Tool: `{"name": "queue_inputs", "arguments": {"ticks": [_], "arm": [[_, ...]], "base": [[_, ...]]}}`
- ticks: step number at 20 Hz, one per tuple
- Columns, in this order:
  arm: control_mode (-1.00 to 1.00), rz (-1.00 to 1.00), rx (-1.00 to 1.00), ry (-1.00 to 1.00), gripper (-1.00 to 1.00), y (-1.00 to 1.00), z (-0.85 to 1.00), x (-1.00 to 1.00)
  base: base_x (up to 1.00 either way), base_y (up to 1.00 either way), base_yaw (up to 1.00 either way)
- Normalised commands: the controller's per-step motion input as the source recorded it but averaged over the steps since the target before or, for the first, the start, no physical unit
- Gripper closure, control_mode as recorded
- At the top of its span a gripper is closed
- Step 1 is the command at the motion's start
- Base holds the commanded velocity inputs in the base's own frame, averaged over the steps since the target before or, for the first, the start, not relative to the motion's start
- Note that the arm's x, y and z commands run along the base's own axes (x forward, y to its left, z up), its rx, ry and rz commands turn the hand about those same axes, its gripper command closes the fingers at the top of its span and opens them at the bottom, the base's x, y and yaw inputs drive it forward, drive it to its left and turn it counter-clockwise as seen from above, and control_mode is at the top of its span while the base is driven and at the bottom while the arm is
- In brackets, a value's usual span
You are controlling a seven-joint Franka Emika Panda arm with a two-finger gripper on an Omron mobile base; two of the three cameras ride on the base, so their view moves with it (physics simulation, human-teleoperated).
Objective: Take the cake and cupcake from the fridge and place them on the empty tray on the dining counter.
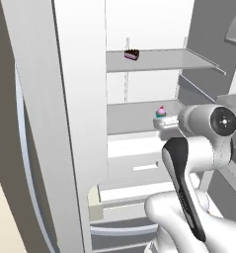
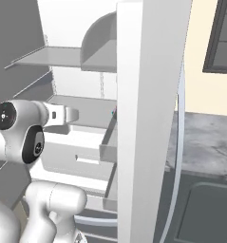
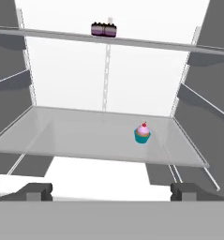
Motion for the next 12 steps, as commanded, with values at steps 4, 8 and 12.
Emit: {"name": "queue_inputs", "arguments": {"ticks": [4, 8, 12], "arm": [[-1.00, 0.01, 0.00, 0.01, -1.00, 0.00, 0.00, 0.16], [-1.00, 0.03, 0.02, 0.07, -1.00, -0.30, 0.00, 0.69], [-1.00, 0.03, 0.01, 0.02, -1.00, -0.40, 0.00, 0.48]], "base": [[0.63, 0.00, 0.03], [0.00, 0.00, 0.00], [0.00, 0.00, 0.00]]}}
